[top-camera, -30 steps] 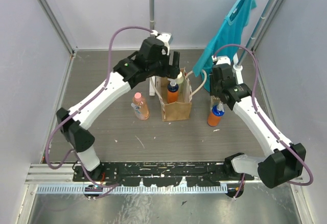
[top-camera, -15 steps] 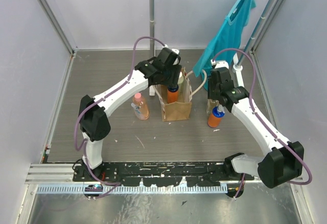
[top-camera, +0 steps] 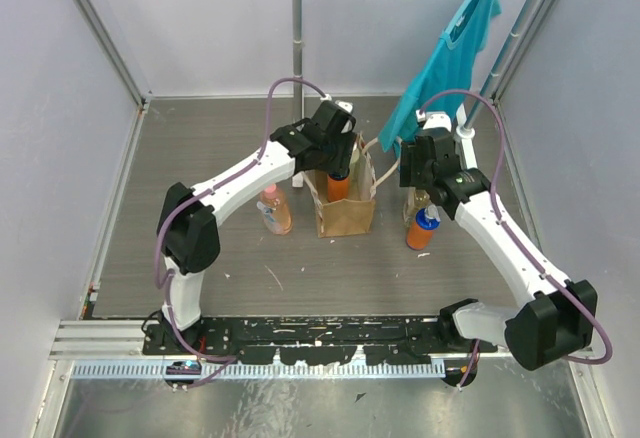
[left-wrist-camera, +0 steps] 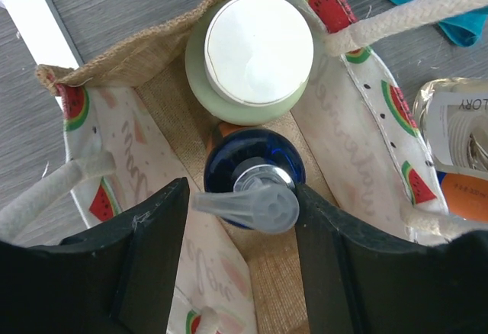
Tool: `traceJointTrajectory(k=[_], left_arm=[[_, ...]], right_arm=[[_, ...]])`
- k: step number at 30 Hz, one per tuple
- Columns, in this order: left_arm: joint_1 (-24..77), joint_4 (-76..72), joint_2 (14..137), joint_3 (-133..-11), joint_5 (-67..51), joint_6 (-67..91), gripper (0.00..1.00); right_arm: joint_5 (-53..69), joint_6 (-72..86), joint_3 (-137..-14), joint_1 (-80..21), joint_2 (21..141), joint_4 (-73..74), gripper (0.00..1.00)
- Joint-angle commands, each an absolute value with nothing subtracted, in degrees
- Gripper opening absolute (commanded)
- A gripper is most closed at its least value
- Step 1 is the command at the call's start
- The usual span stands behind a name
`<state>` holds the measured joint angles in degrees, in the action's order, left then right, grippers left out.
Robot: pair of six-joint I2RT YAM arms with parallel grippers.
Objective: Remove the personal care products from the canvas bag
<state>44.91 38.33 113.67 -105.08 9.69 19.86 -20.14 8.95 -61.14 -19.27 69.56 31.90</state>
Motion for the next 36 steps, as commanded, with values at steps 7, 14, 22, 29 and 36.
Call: traceJointTrajectory(k=[7,14,22,29,36], left_arm=[[46.1,32.3,115.2,-104.2,8.9,20.0,0.64],[47.8,31.5,114.9,-104.4,9.9,17.7,0.46],[47.9,31.3,113.9,-104.2,10.8,18.1,0.12],[48.0,33.0,111.2,-105.8,13.8,16.4,0.1],[47.9,38.8,108.4,-112.6,17.7,13.9,0.11]], right_arm=[[-19.3,9.1,-65.7,-19.1,64.8,31.9,0.69],[-7.0,9.5,-69.7,-19.1,66.8,34.3,0.69],[-3.3,9.9,-71.9,-19.2,67.8,33.3,0.69],[-3.7,9.4,-72.3,-19.2,67.6,33.3,0.69],[-0.8,9.5,-73.2,-19.2,70.5,31.5,0.69]])
